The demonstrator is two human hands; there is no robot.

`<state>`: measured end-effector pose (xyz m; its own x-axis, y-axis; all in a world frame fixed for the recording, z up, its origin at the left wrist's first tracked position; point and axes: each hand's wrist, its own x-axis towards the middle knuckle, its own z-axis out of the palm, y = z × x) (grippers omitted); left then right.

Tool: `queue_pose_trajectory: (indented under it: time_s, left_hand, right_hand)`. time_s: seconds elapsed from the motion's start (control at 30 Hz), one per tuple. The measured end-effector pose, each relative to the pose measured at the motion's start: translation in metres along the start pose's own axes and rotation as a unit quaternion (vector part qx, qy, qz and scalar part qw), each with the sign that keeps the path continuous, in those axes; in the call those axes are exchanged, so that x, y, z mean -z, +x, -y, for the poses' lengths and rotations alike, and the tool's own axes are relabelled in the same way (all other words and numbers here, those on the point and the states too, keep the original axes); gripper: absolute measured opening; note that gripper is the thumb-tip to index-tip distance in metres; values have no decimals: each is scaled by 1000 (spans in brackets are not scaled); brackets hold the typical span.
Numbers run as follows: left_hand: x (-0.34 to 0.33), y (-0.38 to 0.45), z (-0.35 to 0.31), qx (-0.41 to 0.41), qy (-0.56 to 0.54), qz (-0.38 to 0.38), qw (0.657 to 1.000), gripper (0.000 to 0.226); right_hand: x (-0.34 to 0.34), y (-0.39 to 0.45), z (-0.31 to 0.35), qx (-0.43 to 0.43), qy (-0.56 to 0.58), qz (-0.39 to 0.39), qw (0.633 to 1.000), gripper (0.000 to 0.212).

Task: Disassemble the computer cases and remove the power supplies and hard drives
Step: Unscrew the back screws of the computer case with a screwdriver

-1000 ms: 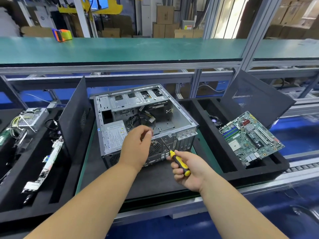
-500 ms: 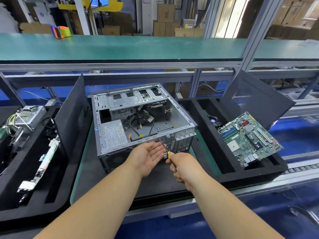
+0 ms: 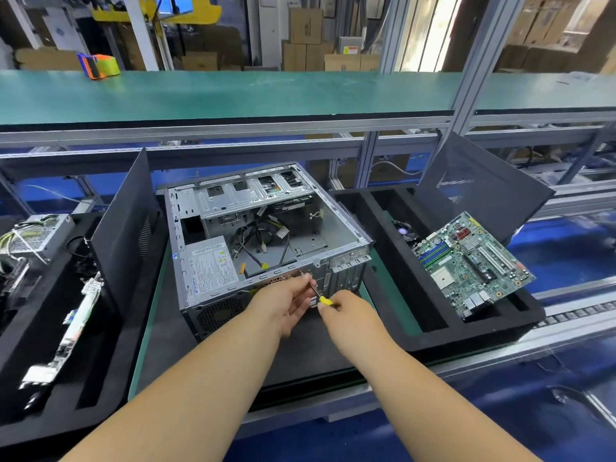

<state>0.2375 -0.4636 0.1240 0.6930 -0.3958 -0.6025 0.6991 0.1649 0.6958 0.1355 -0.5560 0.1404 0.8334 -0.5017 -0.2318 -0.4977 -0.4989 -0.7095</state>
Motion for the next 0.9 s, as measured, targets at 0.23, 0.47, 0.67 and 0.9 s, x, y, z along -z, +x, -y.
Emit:
queue_pose_trajectory:
  time_s: [0.23, 0.47, 0.67, 0.9]
  left_hand:
    - [-1, 8, 6, -44, -20, -19, 999, 16]
    - [0, 9, 8, -57, -19, -14, 998, 24]
    - [-1, 7, 7, -55, -21, -13, 998, 31]
    - [-5, 2, 6, -49, -17, -16, 999, 22]
  right_hand:
    - [9, -4, 1, -212, 454, 179, 847, 35]
    - [4, -2, -1, -210, 433, 137, 866, 35]
    - [2, 0, -1, -216, 431, 104, 870, 29]
    - [-4, -3, -6, -112, 310, -6, 944, 14]
